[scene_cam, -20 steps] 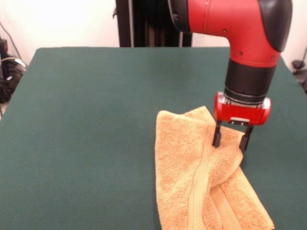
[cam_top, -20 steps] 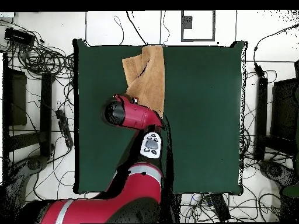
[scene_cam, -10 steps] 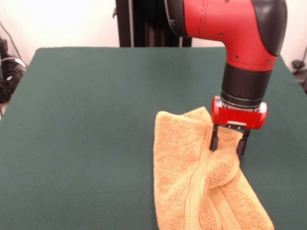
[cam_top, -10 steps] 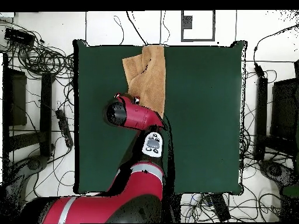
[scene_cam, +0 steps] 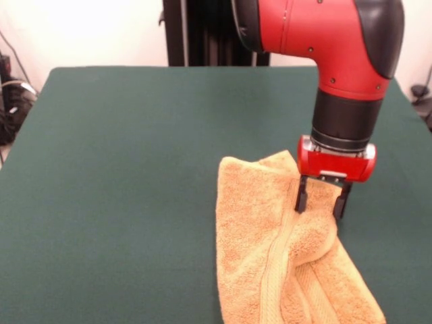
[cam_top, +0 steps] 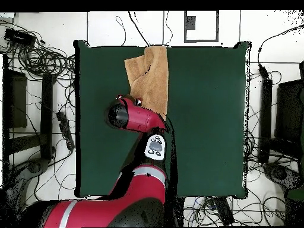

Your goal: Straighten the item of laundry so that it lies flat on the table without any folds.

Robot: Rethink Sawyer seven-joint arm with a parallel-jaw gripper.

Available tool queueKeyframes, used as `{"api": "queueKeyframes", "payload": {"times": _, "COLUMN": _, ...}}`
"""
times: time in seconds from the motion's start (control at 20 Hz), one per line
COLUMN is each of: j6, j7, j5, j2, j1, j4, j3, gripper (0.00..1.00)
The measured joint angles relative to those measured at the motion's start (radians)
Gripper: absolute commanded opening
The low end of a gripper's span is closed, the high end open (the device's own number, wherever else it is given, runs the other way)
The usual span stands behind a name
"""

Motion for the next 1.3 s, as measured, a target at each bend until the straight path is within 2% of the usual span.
{"api": "queueKeyframes", "payload": {"times": 1.3, "j6": -0.011, "j7": 0.0, "j5": 0.014, "j2": 0.011, "j1": 0.042, "j4": -0.001, "j3": -0.044, "gripper": 1.0}}
